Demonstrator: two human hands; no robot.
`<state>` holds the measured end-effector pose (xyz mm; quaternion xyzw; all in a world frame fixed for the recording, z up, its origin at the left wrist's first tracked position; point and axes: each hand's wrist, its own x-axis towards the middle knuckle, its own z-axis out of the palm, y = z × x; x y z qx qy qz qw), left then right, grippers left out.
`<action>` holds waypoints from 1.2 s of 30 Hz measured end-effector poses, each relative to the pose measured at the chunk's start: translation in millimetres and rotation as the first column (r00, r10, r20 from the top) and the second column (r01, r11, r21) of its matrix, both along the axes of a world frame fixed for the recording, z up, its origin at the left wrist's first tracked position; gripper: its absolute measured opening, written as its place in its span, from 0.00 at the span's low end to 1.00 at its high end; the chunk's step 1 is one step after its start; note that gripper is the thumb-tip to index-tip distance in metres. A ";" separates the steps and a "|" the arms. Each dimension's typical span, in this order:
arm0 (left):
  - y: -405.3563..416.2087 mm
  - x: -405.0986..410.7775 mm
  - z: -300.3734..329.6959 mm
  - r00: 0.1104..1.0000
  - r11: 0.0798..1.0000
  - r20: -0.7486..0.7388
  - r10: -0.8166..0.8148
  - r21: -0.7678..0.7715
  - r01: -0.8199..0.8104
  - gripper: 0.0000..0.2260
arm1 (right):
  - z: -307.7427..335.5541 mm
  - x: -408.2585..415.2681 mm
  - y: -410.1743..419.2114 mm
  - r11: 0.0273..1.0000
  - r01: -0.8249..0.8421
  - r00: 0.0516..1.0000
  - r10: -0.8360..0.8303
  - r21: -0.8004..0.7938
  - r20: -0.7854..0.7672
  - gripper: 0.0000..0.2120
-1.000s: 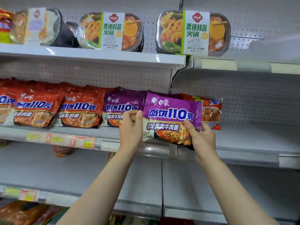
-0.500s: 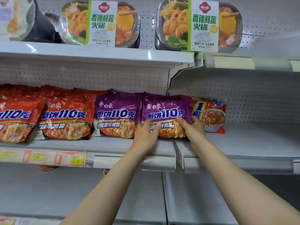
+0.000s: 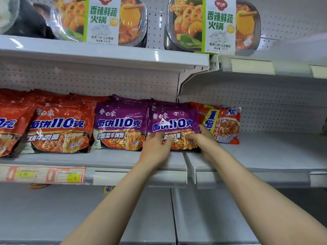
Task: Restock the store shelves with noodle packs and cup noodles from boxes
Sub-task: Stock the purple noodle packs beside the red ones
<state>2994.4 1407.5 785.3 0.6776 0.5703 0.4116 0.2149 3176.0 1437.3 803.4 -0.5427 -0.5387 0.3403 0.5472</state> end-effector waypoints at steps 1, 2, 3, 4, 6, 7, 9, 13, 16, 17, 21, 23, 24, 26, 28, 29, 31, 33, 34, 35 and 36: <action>1.5 0.8 1.6 1.000 1.000 0.003 -0.003 -0.003 0.003 0.28 | 2.2 -0.9 -1.1 1.000 -0.007 1.000 0.006 0.007 0.025 0.21; 2.6 1.9 3.2 1.000 1.000 0.003 -0.002 -0.006 0.002 0.28 | 3.6 -1.6 -0.9 1.000 -0.008 0.998 0.008 0.005 0.060 0.24; 3.2 2.7 4.6 1.000 1.000 -0.007 0.002 -0.005 -0.002 0.28 | 4.7 -2.5 -0.4 1.000 0.002 0.996 -0.001 -0.006 0.090 0.27; 3.4 3.5 5.3 1.000 1.000 -0.020 0.007 -0.003 -0.008 0.29 | 6.1 -3.8 0.9 0.999 0.025 0.993 -0.022 -0.021 0.117 0.28; 1.5 4.4 4.9 0.999 1.000 -0.038 0.019 -0.004 -0.019 0.29 | 7.5 -6.9 2.6 0.994 0.108 0.977 -0.102 -0.021 0.185 0.28; 0.2 4.7 4.0 0.998 1.000 -0.049 0.029 -0.005 -0.029 0.29 | 7.0 -8.0 2.7 0.986 0.167 0.953 -0.162 0.004 0.257 0.28; -3.6 6.4 2.5 0.994 0.998 -0.091 0.065 0.005 -0.064 0.29 | 3.6 -8.1 0.2 0.953 0.283 0.859 -0.302 0.108 0.413 0.33; -10.9 14.4 2.4 0.977 0.993 -0.179 0.117 0.015 -0.116 0.29 | -3.9 -14.2 -9.9 0.920 0.304 0.768 -0.390 0.247 0.508 0.21; -8.2 17.8 0.5 0.971 0.993 -0.212 0.111 -0.018 -0.117 0.30 | -9.7 -23.2 -11.6 0.972 0.215 0.795 -0.232 0.099 0.560 0.15; -5.5 18.0 0.5 0.972 0.993 -0.209 0.108 -0.025 -0.115 0.30 | -10.2 -24.9 -12.6 0.976 0.204 0.793 -0.213 0.079 0.571 0.16; 2.0 16.1 4.6 0.979 0.995 -0.186 0.087 -0.040 -0.096 0.30 | -6.9 -26.5 -17.4 0.983 0.169 0.781 -0.182 0.079 0.598 0.19; 1.7 14.1 5.5 0.978 0.996 -0.195 0.077 -0.033 -0.085 0.29 | -5.2 -24.6 -20.4 0.989 0.135 0.797 -0.140 0.052 0.587 0.20; 1.2 12.7 5.7 0.977 0.996 -0.199 0.071 -0.032 -0.079 0.28 | -4.3 -24.1 -21.9 0.992 0.117 0.810 -0.118 0.039 0.575 0.20; -2.2 11.1 6.1 0.978 0.997 -0.196 0.068 -0.033 -0.075 0.29 | -2.2 -21.7 -29.2 0.996 0.083 0.842 -0.082 0.021 0.534 0.21; -9.3 12.3 6.7 0.985 0.997 -0.159 0.070 -0.001 -0.071 0.28 | -0.4 -17.5 -38.6 0.997 0.072 0.868 -0.082 0.038 0.490 0.20; -13.3 13.8 7.3 0.990 0.997 -0.118 0.072 0.039 -0.068 0.27 | 0.7 -15.9 -43.3 0.996 0.077 0.876 -0.094 0.055 0.473 0.20; -25.7 19.3 6.0 0.998 0.988 0.025 0.064 0.138 -0.067 0.26 | 0.6 -12.3 -54.0 0.992 0.083 0.891 -0.114 0.090 0.439 0.19; -39.9 25.9 4.5 0.972 0.981 0.231 0.031 0.180 -0.074 0.24 | -1.5 -10.2 -65.1 0.991 0.071 0.909 -0.110 0.113 0.401 0.18; -51.0 30.8 3.1 0.941 0.982 0.338 0.013 0.171 -0.075 0.22 | -3.9 -7.7 -73.6 0.991 0.061 0.921 -0.102 0.118 0.377 0.17; -58.2 34.3 2.6 0.901 0.985 0.434 -0.003 0.157 -0.072 0.20 | -5.6 -6.4 -78.7 0.990 0.058 0.933 -0.100 0.129 0.346 0.16; -67.2 38.9 1.6 0.862 0.987 0.507 -0.013 0.145 -0.071 0.18 | -7.0 -4.0 -86.2 0.989 0.060 0.942 -0.101 0.138 0.319 0.16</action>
